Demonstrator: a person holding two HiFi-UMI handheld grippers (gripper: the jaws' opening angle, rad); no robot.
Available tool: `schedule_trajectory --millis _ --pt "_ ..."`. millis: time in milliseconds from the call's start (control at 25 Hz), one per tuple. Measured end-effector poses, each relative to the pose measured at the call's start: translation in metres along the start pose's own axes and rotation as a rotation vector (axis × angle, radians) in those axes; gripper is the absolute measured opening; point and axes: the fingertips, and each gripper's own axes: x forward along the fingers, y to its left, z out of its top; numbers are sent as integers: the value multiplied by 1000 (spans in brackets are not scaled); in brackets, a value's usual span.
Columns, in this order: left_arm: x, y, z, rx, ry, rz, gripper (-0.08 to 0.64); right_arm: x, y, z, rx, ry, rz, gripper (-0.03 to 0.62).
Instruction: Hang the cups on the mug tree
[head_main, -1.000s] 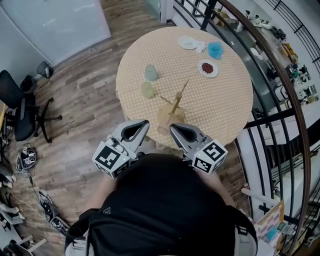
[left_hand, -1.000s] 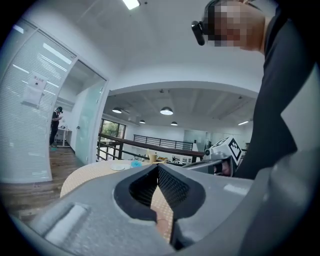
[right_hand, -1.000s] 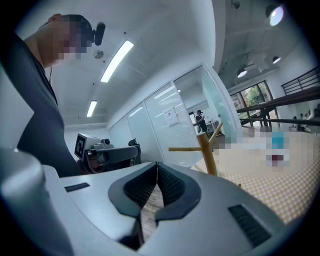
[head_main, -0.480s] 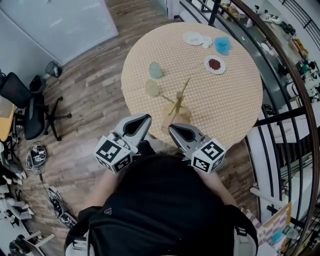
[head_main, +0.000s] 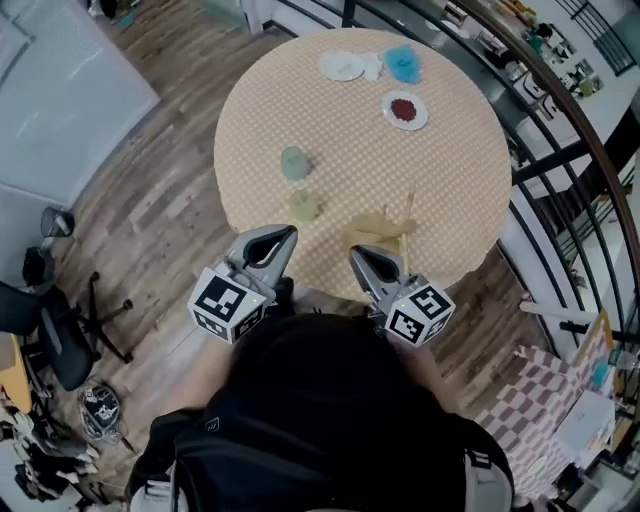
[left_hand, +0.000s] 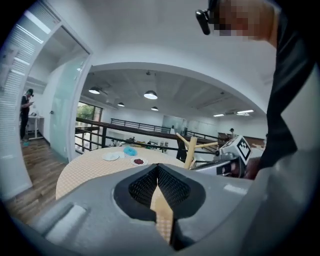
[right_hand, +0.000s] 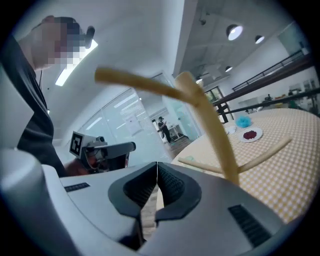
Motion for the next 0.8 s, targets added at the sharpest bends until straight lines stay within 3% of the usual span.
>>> schedule_trajectory --millis 240,440,640,800 --pt "0 45 -22 110 123 -194 6 43 44 -12 -9 -15 -106 15" --pt "20 46 -20 127 143 -240 6 12 23 -7 18 -53 -228 15" --pt "39 54 -41 177 265 -276 12 -2 12 -9 62 -96 -274 15" --pt "53 60 -64 326 401 -363 151 10 16 -18 86 -93 -302 15"
